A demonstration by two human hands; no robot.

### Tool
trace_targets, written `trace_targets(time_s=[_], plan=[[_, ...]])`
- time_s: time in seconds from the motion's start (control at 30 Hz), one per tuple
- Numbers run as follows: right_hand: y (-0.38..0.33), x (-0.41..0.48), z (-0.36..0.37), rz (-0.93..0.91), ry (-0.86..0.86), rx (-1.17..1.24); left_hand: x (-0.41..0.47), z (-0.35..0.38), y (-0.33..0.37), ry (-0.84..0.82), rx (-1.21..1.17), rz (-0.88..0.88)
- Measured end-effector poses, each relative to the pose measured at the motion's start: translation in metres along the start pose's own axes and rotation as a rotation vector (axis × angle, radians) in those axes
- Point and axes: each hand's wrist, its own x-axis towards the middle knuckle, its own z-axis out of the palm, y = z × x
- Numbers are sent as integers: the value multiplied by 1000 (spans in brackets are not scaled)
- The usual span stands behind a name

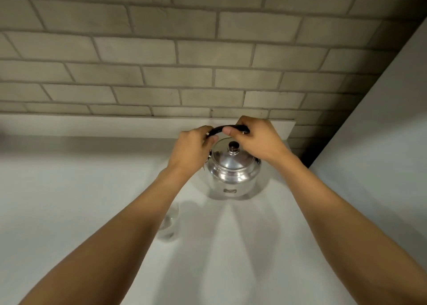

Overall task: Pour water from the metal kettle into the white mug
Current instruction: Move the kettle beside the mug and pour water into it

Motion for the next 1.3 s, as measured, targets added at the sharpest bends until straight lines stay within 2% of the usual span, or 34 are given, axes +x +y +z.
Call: trace_targets(time_s=[0.13, 0.27, 0.33, 0.47, 0.63, 0.87, 1.13, 1.3], plan=[[-17, -47, -7, -3, 16, -33, -52, -2, 4, 2, -57, 27], [-25, -82, -14, 7, 1, -34, -116, 11, 0, 64, 52, 148], [-28, -94, -18, 32, -1, -7, -145, 19, -3, 86, 35, 185], [-35, -113, -23, 73, 19, 38, -191, 39, -9, 91, -166, 52], [-45, -124, -25, 56, 30, 17, -210, 56, -8, -105, -202, -115], [-55, -133, -24, 10, 7, -22, -208, 63, 3, -155, -395, -207], [-75, -126, -34, -62, -50, -79, -211, 58, 6, -89, -467, -223], [-96, -119, -37, -122, -98, -133, -210, 45, 10, -83, -554, -322]])
